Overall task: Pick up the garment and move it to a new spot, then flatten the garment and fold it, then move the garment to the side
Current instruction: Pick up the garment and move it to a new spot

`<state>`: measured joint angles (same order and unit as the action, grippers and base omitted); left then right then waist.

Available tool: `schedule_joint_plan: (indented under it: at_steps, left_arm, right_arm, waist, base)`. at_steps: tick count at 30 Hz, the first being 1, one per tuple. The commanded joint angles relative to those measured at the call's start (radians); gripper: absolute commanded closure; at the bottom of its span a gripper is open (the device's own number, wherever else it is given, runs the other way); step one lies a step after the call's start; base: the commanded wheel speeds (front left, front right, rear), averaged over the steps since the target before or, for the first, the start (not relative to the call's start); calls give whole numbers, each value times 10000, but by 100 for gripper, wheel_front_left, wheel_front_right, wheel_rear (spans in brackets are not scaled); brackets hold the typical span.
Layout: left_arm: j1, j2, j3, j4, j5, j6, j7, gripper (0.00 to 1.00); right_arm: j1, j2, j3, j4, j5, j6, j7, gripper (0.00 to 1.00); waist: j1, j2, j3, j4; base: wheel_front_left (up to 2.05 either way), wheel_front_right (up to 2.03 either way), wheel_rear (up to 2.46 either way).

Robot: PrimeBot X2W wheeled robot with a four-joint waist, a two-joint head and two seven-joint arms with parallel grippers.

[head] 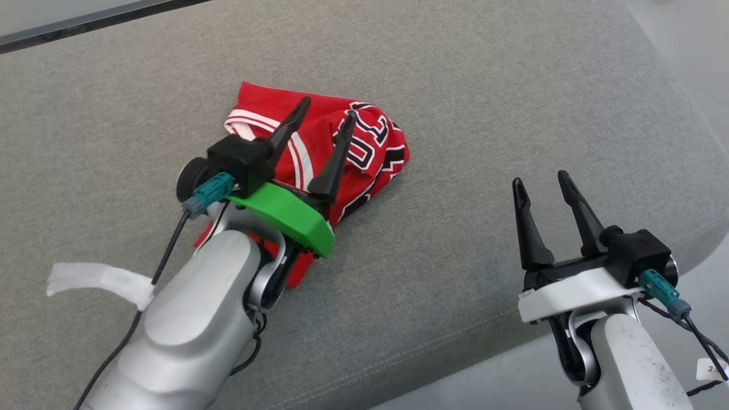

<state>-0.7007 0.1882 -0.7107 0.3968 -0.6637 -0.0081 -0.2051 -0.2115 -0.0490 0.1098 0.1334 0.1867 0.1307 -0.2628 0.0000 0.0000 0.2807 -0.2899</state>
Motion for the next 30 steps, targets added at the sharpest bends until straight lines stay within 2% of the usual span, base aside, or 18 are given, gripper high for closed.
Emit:
schedule_joint_plan:
  at_steps: [1, 2, 6, 17, 21, 25, 30]
  left_arm:
    - [262, 229, 187, -274, -43, 179, -100, 0]
    - [262, 229, 187, -274, -43, 179, -100, 0]
    - [868, 767, 698, -963, -220, 747, -196, 0]
    - [3170, 2090, 2723, -2491, -432, 2166, -559, 0]
    - [4032, 2385, 3298, -2832, -346, 2263, -600, 0]
    - [4849, 2532, 3849, -3182, -4, 2013, -589, 0]
    - [5814, 2334, 4443, -3410, 440, 1625, -591, 0]
  right_arm:
    - [-44, -26, -51, 54, -71, 1, -47, 0]
    - [-44, -26, -51, 54, -71, 1, -47, 0]
    - [-23, -26, -89, 152, -235, 1, -47, 0]
    - [268, -28, -90, 555, -502, 1, -47, 0]
    - [445, -28, -97, 654, -519, 1, -46, 0]
    - [622, -26, -157, 688, -568, 1, -46, 0]
    - [943, -26, -219, 738, -592, 1, -46, 0]
  waist:
    - [0, 0, -404, 724]
    - [0, 0, -404, 724]
    - [0, 0, -607, 1229]
    - [0, 0, -1346, 2213]
    - [0, 0, -1631, 2383]
    - [0, 0, -1866, 2527]
    - [0, 0, -2179, 2682]
  base:
    - [0, 0, 0]
    - [0, 0, 0]
    - [0, 0, 0]
    - [0, 0, 0]
    - [0, 0, 0]
    - [0, 0, 0]
    - [0, 0, 0]
